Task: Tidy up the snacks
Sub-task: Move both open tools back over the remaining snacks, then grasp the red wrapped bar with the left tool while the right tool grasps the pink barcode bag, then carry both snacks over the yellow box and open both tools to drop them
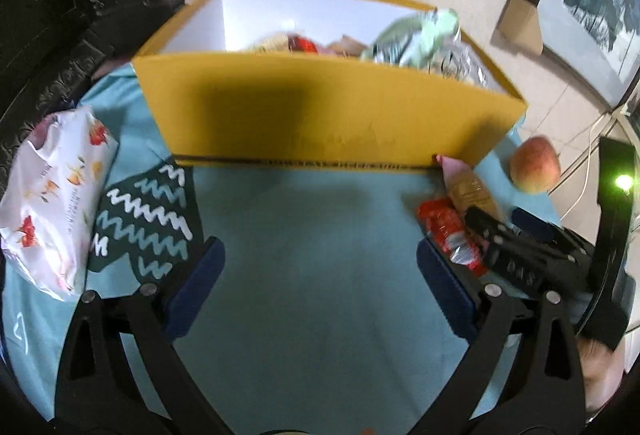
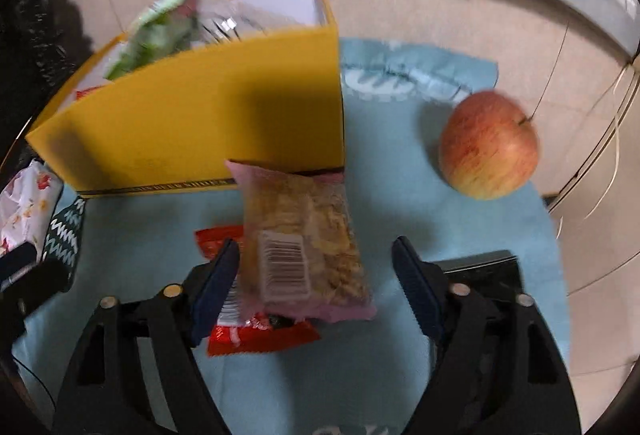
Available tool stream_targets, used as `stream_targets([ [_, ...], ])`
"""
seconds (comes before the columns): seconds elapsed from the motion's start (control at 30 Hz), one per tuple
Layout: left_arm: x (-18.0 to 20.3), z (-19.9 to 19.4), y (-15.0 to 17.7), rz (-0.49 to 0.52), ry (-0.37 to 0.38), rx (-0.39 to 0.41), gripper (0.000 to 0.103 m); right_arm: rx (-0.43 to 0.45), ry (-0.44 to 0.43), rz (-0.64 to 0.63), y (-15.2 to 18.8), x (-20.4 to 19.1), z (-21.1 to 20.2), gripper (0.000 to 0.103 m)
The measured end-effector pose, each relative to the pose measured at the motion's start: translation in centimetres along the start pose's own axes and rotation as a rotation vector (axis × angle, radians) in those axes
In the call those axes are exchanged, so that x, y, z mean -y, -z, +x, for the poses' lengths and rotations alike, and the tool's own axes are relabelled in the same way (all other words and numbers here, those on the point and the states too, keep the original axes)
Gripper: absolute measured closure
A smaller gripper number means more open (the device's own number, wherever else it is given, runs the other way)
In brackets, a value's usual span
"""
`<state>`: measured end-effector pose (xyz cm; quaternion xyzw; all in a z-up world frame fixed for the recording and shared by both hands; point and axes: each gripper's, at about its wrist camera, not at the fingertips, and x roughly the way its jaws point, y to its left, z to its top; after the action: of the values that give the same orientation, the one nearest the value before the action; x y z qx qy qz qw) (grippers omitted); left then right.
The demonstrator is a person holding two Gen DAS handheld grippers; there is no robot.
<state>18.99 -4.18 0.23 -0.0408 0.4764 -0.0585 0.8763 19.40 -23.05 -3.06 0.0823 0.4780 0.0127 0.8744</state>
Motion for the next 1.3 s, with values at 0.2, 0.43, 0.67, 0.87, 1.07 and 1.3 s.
stream_targets([
  [0.2,1.0,1.8,0.6,0.009,0.013,-0.039,0.005,0.092,-0.179,0.151,0.7,3.9,-3.4,0.06],
  [0.43,6.2,4.3,1.5,0.065,0.061,-0.089,0.005,0.192,-0.26,0.219,2.2,6.4,-6.8,0.06],
  [0.67,9.7,6.7,0.7,0.037,0.044,-0.131,0.005,0.198,-0.292,0.235,1.8,8.2,-7.4,0.06],
  [0.87,10.5,8.0,0.9,0.102,-0.082,-0.117,0.058,0.192,-0.308,0.217,1.7,8.1,-7.2,0.06],
  [1.07,7.0,4.1,1.0,0.13,-0.094,-0.072,0.058,0.203,-0.322,0.162,1.8,6.5,-7.9,0.06],
  [1.3,2.9,-2.5,-0.9,0.103,-0.094,0.036,0.058,0.257,-0.335,0.092,2.3,3.7,-10.1,0.06],
])
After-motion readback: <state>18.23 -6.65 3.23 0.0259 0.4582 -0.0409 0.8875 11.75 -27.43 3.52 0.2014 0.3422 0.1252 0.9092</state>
